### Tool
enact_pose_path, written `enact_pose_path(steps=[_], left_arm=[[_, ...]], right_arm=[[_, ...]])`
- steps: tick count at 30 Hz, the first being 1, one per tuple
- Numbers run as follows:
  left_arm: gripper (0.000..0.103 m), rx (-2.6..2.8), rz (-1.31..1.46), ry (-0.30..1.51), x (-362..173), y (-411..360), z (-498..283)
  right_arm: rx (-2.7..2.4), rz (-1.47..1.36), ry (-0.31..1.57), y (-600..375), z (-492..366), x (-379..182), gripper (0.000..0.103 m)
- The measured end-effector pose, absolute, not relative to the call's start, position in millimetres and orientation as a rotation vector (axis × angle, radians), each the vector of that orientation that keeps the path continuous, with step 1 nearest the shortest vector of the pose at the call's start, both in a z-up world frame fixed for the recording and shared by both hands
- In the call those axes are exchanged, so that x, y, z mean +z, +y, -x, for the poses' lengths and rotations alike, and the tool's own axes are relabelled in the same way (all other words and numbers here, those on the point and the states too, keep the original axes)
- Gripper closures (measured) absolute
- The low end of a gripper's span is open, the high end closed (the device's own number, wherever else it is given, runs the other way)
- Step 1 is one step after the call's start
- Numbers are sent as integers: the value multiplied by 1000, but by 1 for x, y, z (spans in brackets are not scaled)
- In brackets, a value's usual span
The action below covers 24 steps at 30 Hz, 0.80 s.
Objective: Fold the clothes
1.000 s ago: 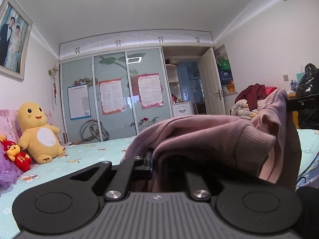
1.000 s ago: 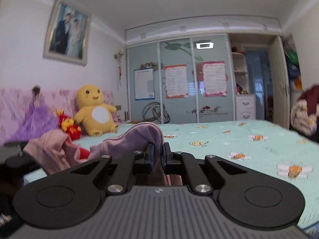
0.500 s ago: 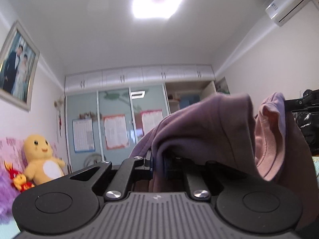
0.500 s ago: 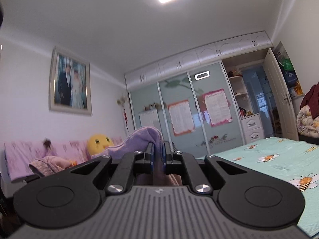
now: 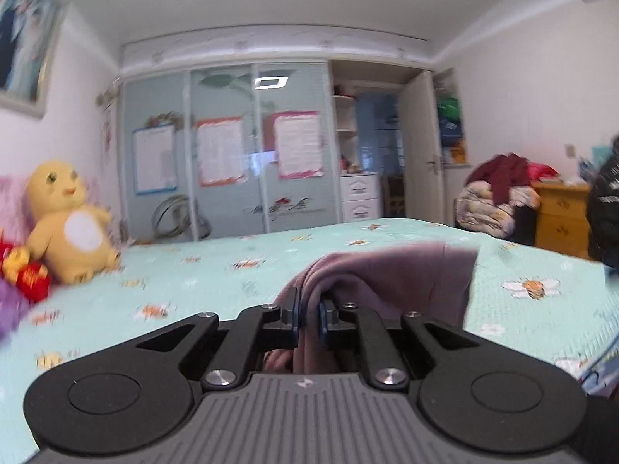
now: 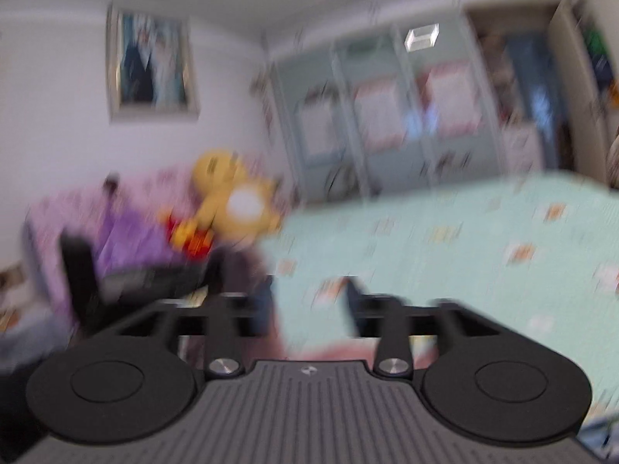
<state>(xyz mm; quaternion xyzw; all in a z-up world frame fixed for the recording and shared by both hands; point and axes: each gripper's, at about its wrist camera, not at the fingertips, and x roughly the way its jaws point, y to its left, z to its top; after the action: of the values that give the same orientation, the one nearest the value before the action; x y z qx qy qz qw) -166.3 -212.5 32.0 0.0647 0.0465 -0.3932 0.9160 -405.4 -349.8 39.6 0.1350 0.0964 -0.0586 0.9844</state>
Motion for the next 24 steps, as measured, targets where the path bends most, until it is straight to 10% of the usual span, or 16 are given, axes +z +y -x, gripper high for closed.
enact_pose_path(steps=[5, 15, 17, 18, 24], left_arm=[[90, -793, -171, 68, 30, -198, 177], [90, -805, -167, 39, 38, -197, 182], [90, -815, -169, 19, 42, -197, 185], [90, -817, -172, 7, 44, -196, 186], [90, -796, -172, -68, 62, -188, 185]], right_arm=[[-19, -371, 394, -351, 387, -20, 21], [-24, -521, 663, -358, 303, -106, 23], [9, -438, 696, -343, 284, -106, 62], [-18, -396, 716, -337, 277, -105, 103], [-160, -201, 433, -336, 289, -28, 103]])
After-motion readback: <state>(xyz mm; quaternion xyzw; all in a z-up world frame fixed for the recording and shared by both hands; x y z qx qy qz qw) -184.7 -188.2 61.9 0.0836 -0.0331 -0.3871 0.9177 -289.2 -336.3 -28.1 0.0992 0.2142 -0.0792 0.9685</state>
